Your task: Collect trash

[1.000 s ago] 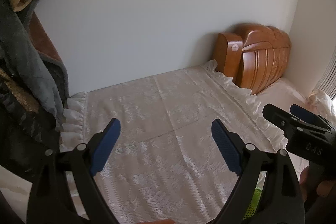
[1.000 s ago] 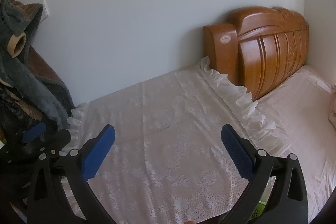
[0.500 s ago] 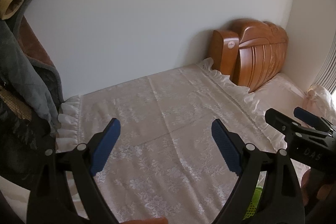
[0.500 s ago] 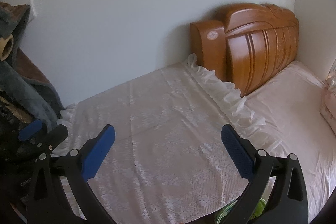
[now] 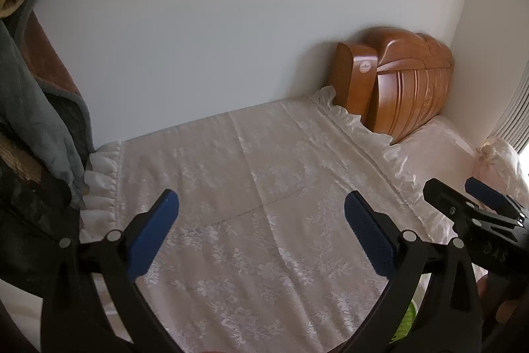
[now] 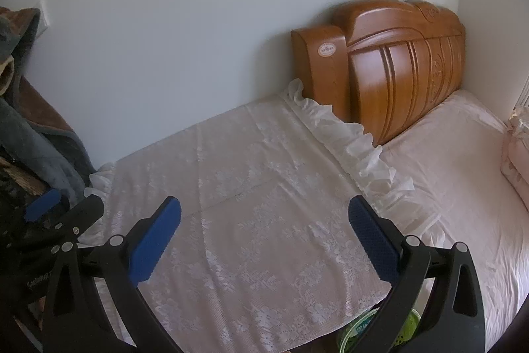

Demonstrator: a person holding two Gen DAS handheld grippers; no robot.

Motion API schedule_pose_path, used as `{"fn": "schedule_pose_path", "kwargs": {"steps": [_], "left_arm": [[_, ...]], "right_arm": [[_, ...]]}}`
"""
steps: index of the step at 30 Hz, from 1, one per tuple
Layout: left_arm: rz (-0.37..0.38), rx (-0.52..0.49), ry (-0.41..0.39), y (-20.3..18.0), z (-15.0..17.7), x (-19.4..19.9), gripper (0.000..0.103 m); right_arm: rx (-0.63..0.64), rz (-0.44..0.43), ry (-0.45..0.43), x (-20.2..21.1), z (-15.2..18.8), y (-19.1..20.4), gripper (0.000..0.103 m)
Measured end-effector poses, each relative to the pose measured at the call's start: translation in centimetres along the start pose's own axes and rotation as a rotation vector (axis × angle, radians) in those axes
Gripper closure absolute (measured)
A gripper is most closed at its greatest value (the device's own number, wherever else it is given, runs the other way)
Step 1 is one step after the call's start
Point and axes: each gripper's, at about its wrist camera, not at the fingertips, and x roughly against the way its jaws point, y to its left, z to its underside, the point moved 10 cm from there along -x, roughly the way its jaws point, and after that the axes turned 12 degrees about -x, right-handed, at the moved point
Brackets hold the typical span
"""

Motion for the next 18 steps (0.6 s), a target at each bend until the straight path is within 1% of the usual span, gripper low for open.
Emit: {"fn": "schedule_pose_path", "kwargs": {"steps": [3,12,18], "left_arm": [[0.007,0.012,0.005,0.13,0.11,-0.20,0.007],[-0.008,-0.015,0.001,-0.14,0.19,-0.06,0.007],[-0.030,-0.018,0.004,0.00,0.20,-0.07,0.007]], "right_arm": [[-0.001,0.001,0.000,0.01,0.04,-0.10,0.002],[-0.004,-0.002,0.003,0.03,0.15,-0.44,0.002],[-0.003,-0.003,0.003,0.20,0.30,-0.78,0.002]]}}
